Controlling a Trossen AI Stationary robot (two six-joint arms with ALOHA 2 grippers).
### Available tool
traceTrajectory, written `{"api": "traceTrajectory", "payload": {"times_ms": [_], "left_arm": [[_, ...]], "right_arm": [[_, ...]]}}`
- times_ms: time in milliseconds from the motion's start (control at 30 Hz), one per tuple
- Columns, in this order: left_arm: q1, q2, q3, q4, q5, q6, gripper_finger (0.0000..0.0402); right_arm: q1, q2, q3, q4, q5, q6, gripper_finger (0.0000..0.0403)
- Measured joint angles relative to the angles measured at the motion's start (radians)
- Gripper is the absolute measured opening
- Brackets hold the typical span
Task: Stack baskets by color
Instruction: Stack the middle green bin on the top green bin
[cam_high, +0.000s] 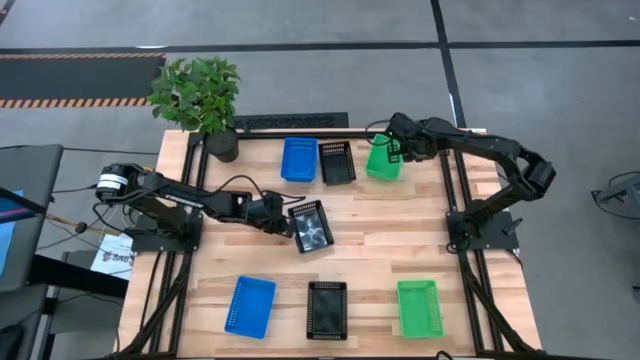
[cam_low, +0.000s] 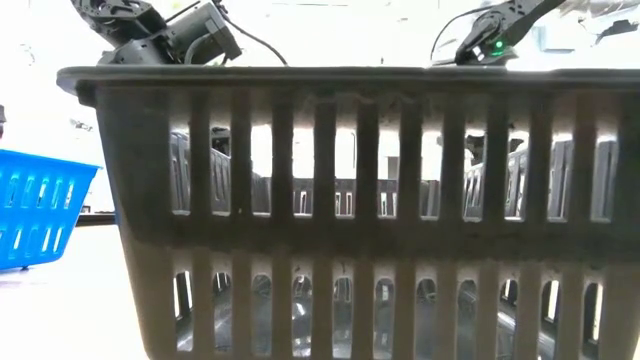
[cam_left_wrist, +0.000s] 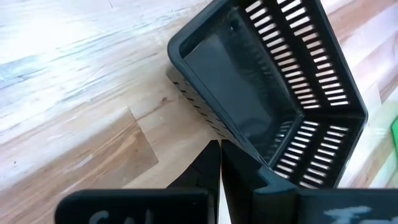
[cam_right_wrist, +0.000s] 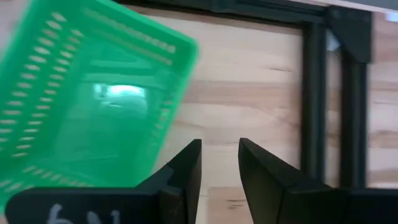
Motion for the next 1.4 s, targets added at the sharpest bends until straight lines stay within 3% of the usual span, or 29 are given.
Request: {"api": "traceTrajectory", "payload": {"times_ms": [167,833,1400], "left_arm": [[0.000,0.000,0.000,0.000,0.005,0.003,0.0000],[0.000,0.000,0.000,-0.024,0.016,0.038,0.0000],[0.000,0.000,0.000,-0.032,0.034,0.056,0.0000]], "right_arm": [[-0.002,0.006,0.000,-0.096,0.072,0.005,0.0127],[-0.088,0.008,-0.001,-0.109,0.100,0.041,0.0118],[-0.088,0.206,0.006,0.006,0.054,-0.029,0.0118]]}}
